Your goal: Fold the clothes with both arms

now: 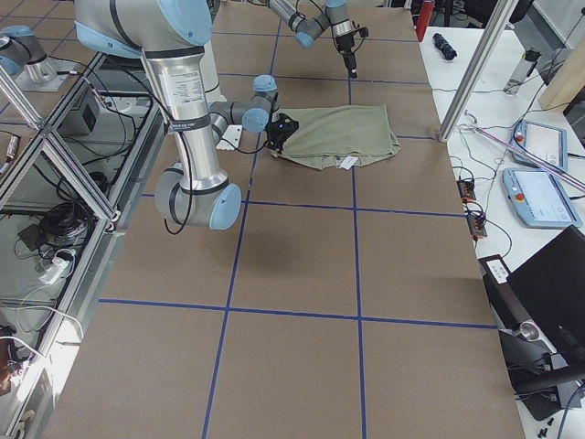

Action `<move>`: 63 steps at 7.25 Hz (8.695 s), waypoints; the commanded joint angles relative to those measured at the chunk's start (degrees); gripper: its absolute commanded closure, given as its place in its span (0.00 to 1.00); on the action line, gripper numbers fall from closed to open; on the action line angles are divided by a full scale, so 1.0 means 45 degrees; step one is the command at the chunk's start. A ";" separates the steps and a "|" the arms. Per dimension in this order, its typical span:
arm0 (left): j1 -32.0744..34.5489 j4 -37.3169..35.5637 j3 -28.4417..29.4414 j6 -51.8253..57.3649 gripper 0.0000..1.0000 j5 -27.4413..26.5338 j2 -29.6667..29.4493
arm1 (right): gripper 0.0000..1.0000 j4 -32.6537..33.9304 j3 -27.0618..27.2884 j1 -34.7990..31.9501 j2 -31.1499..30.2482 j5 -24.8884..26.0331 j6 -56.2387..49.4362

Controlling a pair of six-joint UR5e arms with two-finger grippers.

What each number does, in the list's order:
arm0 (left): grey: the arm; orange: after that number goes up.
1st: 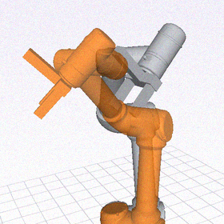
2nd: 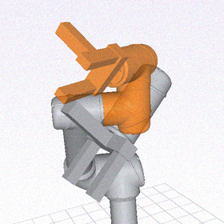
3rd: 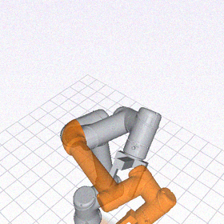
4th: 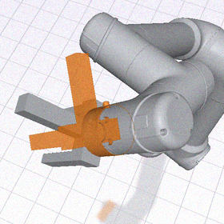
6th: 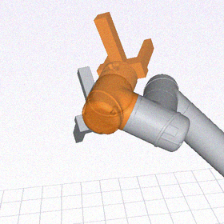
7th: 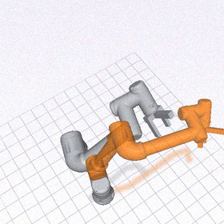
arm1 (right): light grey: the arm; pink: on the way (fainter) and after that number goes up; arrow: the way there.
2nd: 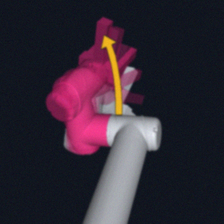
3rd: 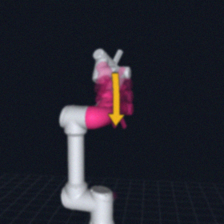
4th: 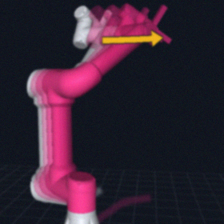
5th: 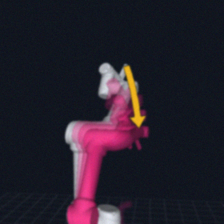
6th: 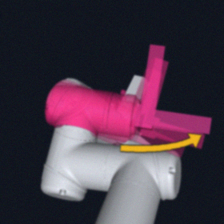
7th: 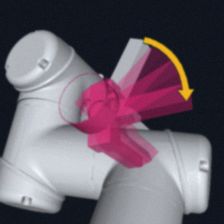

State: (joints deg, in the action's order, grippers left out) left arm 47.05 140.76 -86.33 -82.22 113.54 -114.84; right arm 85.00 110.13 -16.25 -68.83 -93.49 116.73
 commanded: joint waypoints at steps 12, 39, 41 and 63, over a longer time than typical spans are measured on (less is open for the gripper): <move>-0.8015 -0.5871 -0.4780 -0.6749 0.40 -0.5016 0.1243 | 1.00 0.0095 0.0996 -0.0042 -0.0584 -0.0221 -0.0042; -0.1434 -0.3082 0.1034 -0.2785 1.00 -0.4117 -0.2719 | 1.00 -0.2541 -0.6827 -0.5295 0.4606 -0.1080 -0.1737; -0.1220 -0.1426 0.3543 -0.2262 0.84 -0.4736 -0.3711 | 0.01 -0.4386 -0.8952 -0.5742 0.4884 -0.1526 -0.3951; 0.2591 -0.1261 -0.0834 0.4442 0.47 0.1762 0.1242 | 1.00 -0.4644 -1.3229 -0.4959 0.8552 -0.0847 -0.7911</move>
State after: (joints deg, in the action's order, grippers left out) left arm 58.68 135.12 -89.86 -62.16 121.47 -109.34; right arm 67.72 56.76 -36.40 -32.68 -97.66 82.14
